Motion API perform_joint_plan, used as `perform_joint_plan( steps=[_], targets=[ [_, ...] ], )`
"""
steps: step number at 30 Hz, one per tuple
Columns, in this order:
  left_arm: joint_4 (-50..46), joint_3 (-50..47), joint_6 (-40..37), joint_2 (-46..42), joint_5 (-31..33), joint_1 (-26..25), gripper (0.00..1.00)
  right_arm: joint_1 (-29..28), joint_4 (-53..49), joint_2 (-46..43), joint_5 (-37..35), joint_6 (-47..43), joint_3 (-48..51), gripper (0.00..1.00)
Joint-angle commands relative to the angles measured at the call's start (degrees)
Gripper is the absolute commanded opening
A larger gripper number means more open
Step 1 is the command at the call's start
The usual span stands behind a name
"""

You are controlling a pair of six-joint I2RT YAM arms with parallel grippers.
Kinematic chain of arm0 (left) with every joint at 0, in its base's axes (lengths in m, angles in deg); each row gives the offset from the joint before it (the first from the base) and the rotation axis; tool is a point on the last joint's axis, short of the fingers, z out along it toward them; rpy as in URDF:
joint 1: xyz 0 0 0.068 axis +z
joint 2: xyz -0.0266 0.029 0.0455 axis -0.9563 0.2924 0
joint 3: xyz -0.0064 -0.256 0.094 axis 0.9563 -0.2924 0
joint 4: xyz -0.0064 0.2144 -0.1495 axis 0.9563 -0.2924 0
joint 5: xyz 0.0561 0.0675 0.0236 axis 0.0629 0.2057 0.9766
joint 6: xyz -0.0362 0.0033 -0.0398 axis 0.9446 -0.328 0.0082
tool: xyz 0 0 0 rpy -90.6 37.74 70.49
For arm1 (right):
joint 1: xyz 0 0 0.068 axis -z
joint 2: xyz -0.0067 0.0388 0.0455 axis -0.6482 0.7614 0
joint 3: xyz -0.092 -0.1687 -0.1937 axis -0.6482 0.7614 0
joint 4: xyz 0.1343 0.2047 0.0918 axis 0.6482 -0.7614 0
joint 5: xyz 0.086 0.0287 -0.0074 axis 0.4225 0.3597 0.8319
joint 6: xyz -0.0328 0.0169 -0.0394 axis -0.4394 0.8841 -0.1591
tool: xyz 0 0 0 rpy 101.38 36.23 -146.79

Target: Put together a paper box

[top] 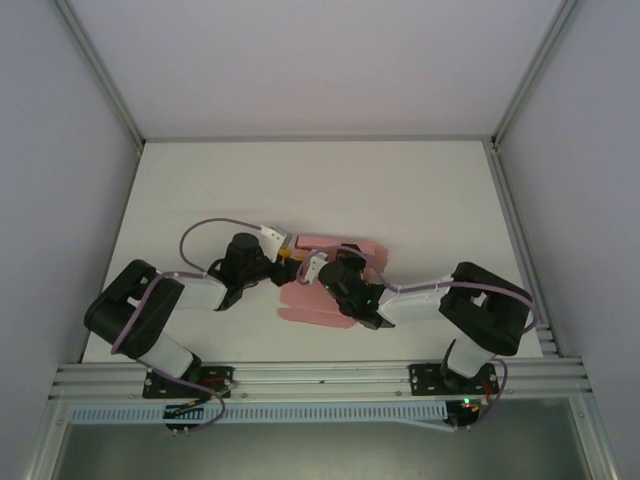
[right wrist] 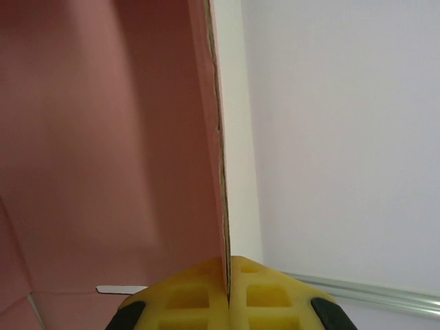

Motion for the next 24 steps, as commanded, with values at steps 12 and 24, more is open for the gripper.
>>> perform_joint_plan(
  steps=[12,24],
  targets=[
    [7.77,-1.61,0.07,3.04,22.31,-4.99,0.12,-3.0,-8.08,-1.9,0.28,8.66,0.71,0.0],
    [-0.25,3.66,7.76,10.21,57.05,-11.77,0.0,-3.01,-13.42,-3.14,0.49,13.96,0.28,0.0]
  ],
)
